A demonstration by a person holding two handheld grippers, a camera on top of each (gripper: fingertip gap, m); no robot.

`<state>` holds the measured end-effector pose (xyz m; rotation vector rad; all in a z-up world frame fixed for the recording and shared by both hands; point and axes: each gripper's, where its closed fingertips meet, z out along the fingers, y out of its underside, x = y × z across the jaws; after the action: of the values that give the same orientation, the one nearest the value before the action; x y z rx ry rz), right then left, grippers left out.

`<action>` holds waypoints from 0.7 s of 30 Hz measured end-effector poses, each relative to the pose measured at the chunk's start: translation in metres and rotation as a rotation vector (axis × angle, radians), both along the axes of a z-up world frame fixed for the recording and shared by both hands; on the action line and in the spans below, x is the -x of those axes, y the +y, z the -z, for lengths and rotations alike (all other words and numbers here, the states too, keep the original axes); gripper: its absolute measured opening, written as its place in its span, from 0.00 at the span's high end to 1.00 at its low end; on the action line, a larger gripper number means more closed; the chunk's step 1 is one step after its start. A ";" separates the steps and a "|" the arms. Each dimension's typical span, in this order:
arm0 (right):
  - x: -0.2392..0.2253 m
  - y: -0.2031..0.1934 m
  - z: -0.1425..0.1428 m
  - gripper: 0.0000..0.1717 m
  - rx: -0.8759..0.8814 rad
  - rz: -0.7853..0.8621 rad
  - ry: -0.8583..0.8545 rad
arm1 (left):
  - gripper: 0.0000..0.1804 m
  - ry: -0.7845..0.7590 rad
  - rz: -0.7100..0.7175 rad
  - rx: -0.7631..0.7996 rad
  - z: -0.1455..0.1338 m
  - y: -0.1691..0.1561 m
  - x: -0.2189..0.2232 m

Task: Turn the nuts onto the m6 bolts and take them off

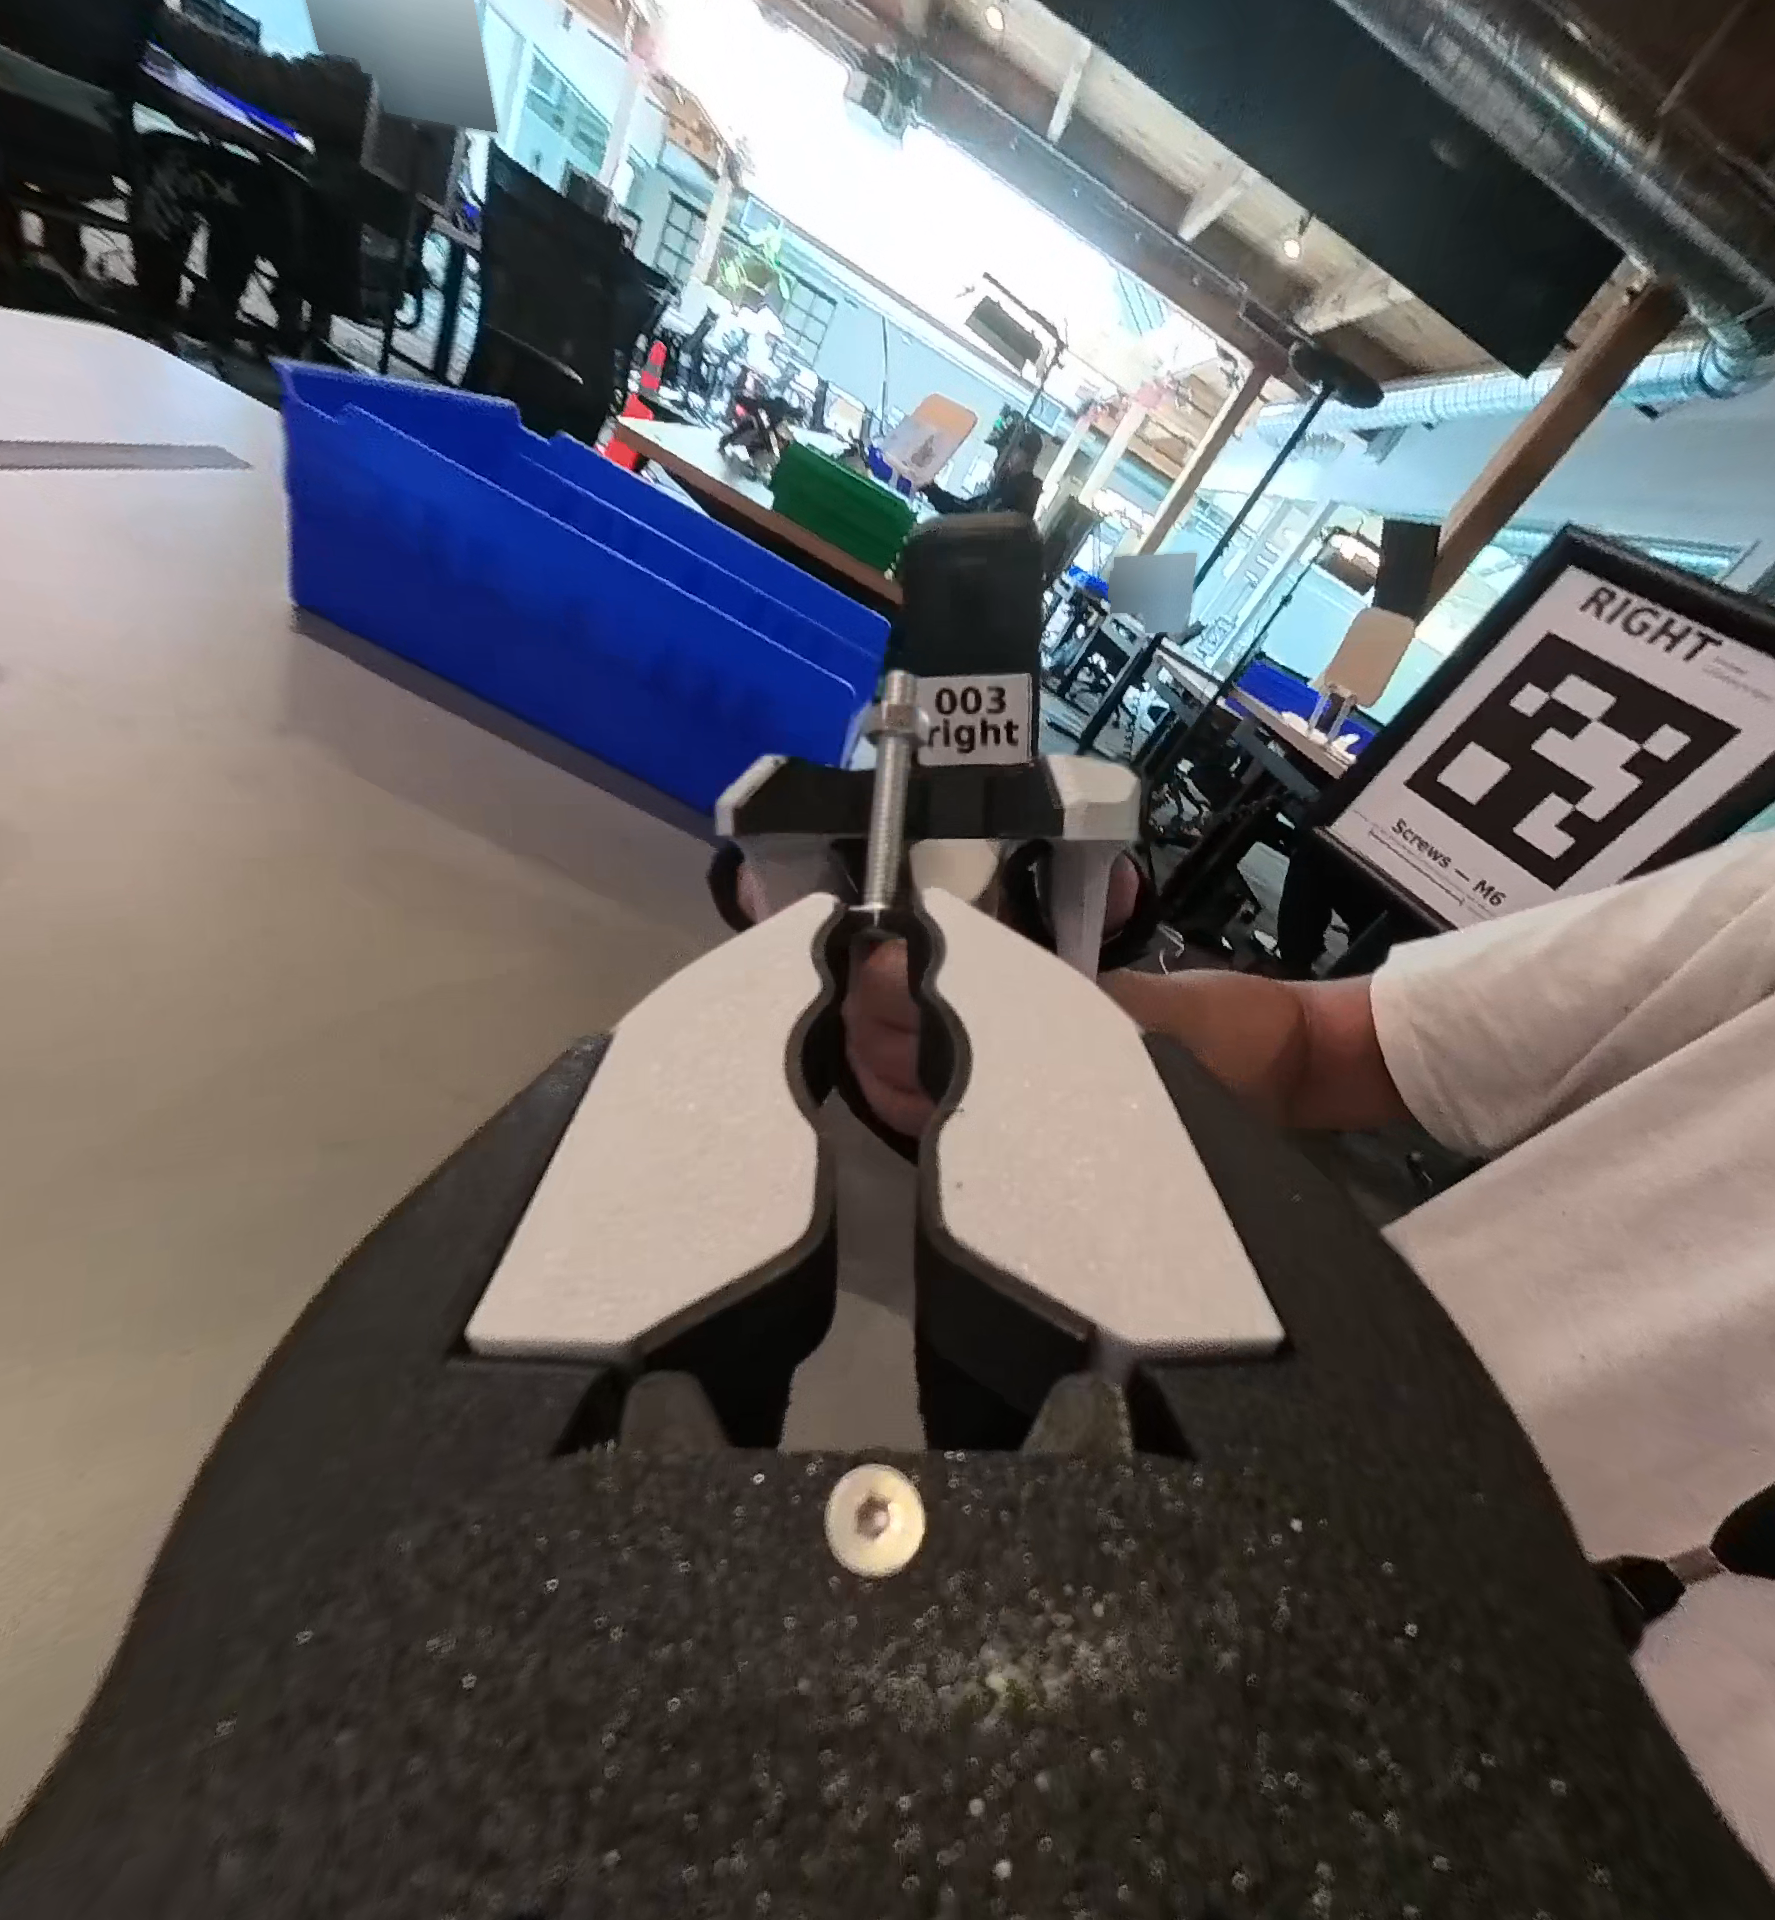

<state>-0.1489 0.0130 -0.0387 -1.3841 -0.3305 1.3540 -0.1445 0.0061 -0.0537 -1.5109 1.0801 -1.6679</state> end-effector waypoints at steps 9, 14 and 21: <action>0.000 -0.003 0.004 0.97 -0.026 -0.018 -0.079 | 0.92 0.048 0.032 -0.024 0.009 -0.010 -0.008; -0.007 -0.001 -0.001 0.97 -0.045 0.004 -0.060 | 0.62 0.163 -0.119 -0.126 0.027 0.000 -0.002; -0.022 0.013 0.008 0.97 -0.082 0.198 -0.210 | 0.53 0.348 -0.823 -0.323 0.045 0.067 0.057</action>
<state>-0.1270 0.0261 -0.0469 -1.4528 -0.3737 1.0248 -0.2017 0.0732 -0.0992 -1.7256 0.6835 -0.6571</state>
